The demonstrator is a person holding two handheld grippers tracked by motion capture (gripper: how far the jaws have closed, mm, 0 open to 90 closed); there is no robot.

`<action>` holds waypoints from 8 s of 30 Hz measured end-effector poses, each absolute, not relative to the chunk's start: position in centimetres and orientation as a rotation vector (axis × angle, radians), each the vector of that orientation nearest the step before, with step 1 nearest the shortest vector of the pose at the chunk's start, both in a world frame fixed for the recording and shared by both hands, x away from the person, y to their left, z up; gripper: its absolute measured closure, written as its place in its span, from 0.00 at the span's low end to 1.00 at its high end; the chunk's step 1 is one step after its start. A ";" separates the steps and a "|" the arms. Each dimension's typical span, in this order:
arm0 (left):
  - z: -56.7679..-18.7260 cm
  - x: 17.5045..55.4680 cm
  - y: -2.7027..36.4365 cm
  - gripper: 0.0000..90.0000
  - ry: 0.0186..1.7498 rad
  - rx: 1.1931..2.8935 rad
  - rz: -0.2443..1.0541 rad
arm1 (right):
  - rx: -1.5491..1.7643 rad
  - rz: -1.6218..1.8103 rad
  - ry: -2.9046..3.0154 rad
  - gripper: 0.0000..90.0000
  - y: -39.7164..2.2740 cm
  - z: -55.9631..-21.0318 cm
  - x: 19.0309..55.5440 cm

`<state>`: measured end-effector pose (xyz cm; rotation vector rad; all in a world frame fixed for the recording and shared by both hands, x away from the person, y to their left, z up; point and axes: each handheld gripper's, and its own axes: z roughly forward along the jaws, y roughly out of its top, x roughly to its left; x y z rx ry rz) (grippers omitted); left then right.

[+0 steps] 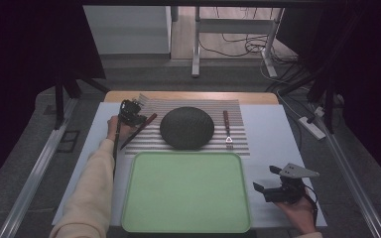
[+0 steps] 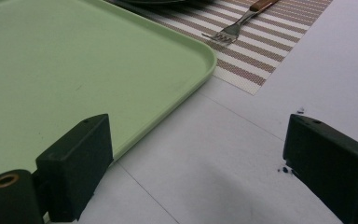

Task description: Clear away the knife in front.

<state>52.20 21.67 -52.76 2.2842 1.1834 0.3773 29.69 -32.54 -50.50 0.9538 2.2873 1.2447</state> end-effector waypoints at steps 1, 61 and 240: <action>-52.7 52.0 21.4 0.99 1.175 2.293 0.380 | 0.954 1.245 2.288 0.09 -32.5 -50.5 29.7; -50.5 52.8 19.2 0.72 1.122 2.708 0.057 | 0.947 1.218 2.334 0.09 -32.2 -50.7 29.8; -51.8 35.1 12.6 0.98 0.876 2.438 0.103 | 0.933 1.222 2.359 0.09 -31.6 -50.7 30.8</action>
